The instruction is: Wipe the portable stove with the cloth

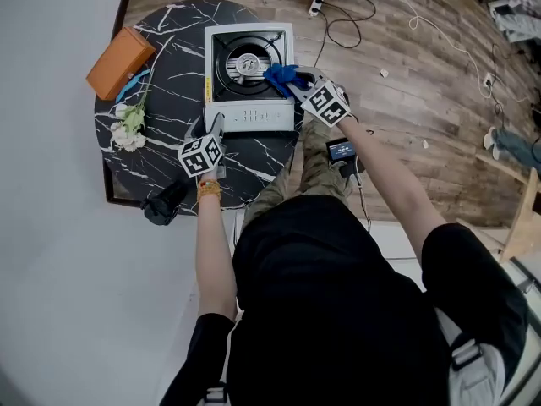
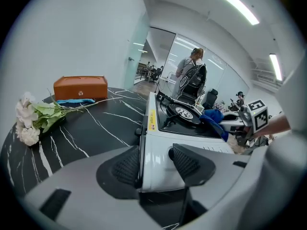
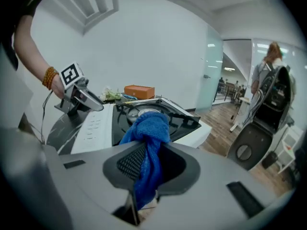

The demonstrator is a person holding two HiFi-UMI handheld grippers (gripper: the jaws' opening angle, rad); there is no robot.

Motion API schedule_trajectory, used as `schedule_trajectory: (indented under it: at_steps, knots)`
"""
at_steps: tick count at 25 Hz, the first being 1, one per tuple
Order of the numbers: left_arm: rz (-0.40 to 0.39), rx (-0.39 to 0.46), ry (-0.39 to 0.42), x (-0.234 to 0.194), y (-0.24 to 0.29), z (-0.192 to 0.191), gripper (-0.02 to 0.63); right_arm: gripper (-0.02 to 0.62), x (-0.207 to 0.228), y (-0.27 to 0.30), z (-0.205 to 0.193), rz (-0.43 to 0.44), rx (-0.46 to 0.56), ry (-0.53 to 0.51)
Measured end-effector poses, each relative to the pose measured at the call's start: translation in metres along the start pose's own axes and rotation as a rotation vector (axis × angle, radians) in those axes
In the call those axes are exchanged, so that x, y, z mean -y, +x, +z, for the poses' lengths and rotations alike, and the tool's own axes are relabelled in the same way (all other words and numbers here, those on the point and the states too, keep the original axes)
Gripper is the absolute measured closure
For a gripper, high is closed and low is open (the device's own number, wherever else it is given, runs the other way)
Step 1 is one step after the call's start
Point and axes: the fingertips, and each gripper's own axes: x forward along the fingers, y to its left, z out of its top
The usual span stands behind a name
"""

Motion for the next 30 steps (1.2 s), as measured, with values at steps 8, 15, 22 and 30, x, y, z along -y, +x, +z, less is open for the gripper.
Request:
schedule_trajectory:
  at_steps: [8,15,22,30]
  knots:
    - [-0.032,0.011,0.003,0.003,0.006,0.001,0.383,0.532,-0.041,-0.038,0.015,-0.050,-0.094,-0.069]
    - [-0.050,0.020,0.028,0.001,0.007,0.004,0.382,0.528,-0.079,0.016,0.014,-0.104,-0.368,-0.454]
    - [-0.059,0.031,0.023,0.002,0.005,0.004,0.380,0.531,-0.103,0.052,0.032,0.094,-0.532,-0.448]
    - [-0.084,0.027,0.023,0.001,0.005,0.002,0.380,0.531,-0.105,0.057,0.040,0.172,-0.497,-0.475]
